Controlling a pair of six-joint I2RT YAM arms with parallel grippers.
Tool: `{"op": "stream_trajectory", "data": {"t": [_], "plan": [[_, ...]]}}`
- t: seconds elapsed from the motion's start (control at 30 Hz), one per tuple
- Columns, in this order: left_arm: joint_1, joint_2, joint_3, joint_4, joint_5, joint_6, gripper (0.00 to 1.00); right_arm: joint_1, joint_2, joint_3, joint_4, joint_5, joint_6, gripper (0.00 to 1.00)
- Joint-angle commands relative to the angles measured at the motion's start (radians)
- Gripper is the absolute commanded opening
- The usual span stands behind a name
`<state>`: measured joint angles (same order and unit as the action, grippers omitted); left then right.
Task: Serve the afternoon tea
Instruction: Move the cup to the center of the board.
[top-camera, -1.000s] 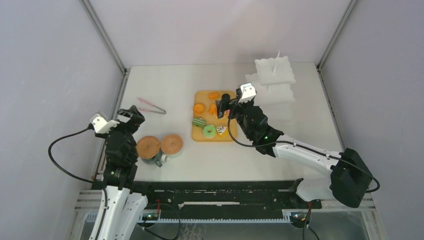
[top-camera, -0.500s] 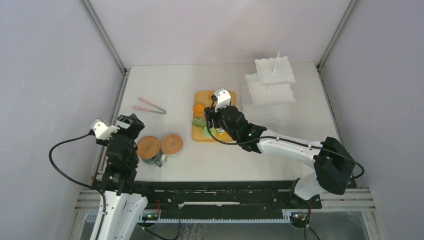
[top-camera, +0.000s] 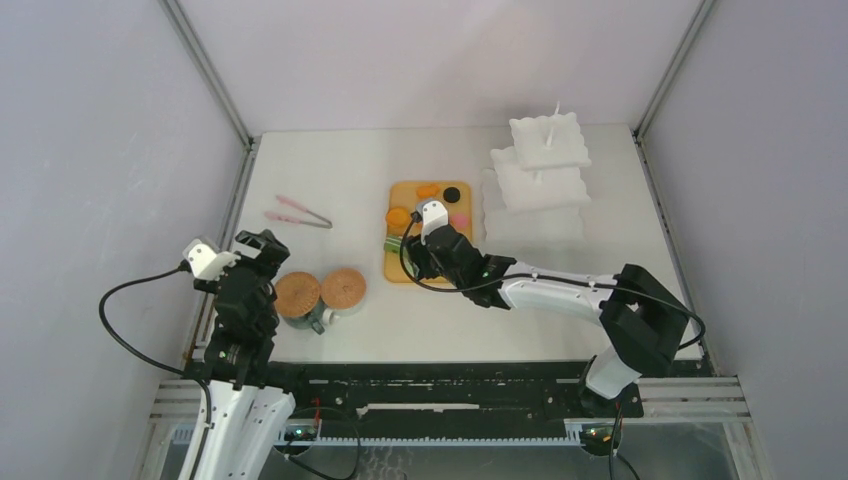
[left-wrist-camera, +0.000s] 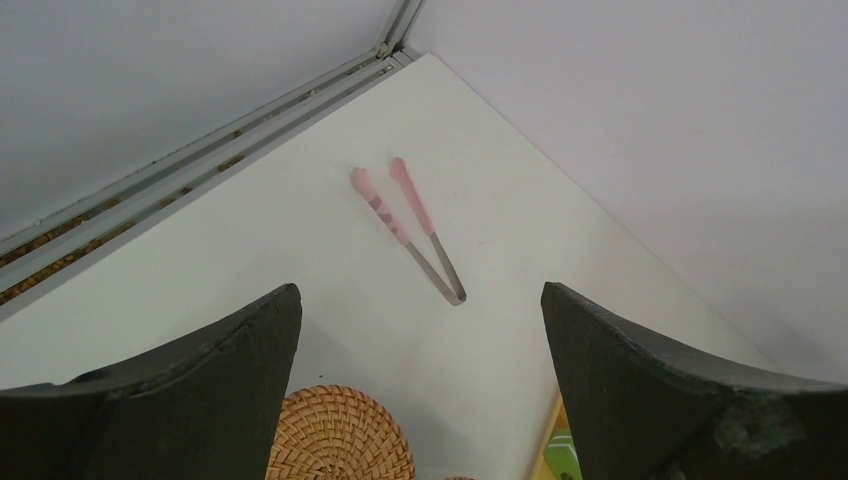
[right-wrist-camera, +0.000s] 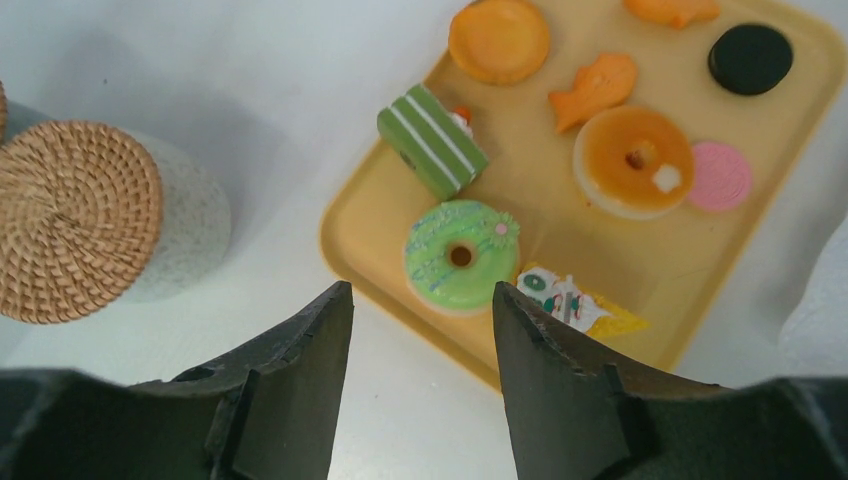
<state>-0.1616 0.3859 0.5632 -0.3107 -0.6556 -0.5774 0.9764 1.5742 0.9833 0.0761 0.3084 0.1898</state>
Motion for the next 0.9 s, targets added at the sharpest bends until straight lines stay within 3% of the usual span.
{"op": "stream_trajectory", "data": {"t": [0.0, 0.47, 0.73, 0.87], "plan": [[-0.007, 0.0, 0.04, 0.0, -0.025, -0.007, 0.94, 0.014, 0.013, -0.028, 0.077, -0.027, 0.053, 0.61], [-0.007, -0.024, 0.03, -0.01, -0.042, -0.021, 0.94, 0.061, 0.077, -0.06, 0.182, -0.1, 0.071, 0.55], [-0.006, -0.033, 0.032, -0.018, -0.047, -0.021, 0.94, 0.117, 0.134, -0.081, 0.259, -0.147, 0.095, 0.39], [-0.006, -0.032, 0.03, -0.018, -0.046, -0.023, 0.94, 0.135, 0.161, -0.094, 0.32, -0.182, 0.107, 0.36]]}}
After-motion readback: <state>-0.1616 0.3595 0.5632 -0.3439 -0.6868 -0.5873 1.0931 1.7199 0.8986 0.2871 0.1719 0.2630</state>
